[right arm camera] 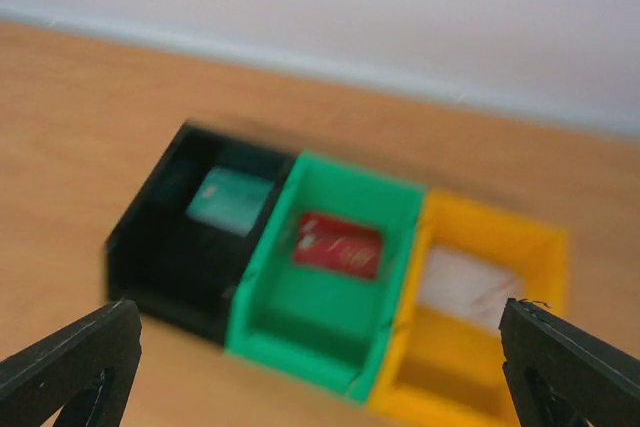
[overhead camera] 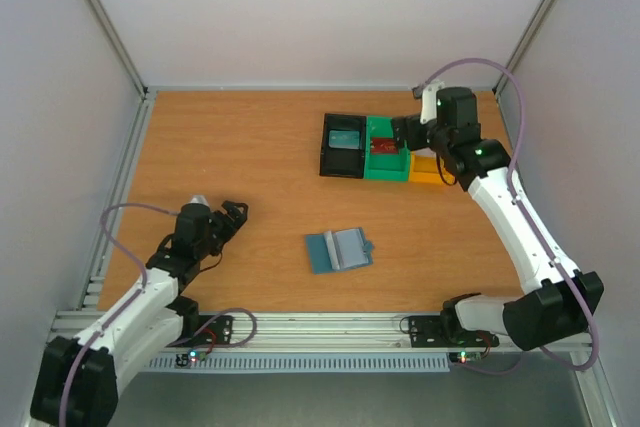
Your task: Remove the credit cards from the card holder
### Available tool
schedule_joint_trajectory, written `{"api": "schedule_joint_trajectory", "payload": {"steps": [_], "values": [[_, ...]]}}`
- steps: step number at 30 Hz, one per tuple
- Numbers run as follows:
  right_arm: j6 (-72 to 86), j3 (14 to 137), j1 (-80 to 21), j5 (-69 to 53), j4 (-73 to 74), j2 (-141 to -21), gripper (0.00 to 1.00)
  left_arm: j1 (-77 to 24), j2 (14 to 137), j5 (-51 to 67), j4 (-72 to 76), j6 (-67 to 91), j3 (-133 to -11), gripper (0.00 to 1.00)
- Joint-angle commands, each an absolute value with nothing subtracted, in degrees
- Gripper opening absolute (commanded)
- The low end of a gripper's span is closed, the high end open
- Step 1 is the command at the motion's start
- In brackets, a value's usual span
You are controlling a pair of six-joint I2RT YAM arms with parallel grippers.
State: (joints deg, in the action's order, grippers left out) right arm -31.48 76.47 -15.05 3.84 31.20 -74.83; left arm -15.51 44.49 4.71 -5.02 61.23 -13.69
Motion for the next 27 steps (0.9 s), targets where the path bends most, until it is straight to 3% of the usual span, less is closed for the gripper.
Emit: {"api": "schedule_joint_trajectory", "payload": {"steps": [1,13,23,27], "values": [[-15.5,67.8,-15.1,-10.8,39.0,-71.9,0.99,-19.2,50.6,11.7,-0.8,57.3,-14.5,0.99],[-4.0,44.5,-18.3,-18.0,39.2,-68.8,0.91,-29.7,66.0,20.8,2.4,47.7,-22.3,0.99],[-2.0,40.7,-28.8,-13.7,34.7,-79.4,0.89,-32.6,75.8,36.2,-7.6,29.3,-28.7,0.99],[-2.7,42.0,-30.4,-14.7,34.4,-84.1,0.82,-34.5,78.4,36.7,-4.6,28.7,-29.5,0.99]]}}
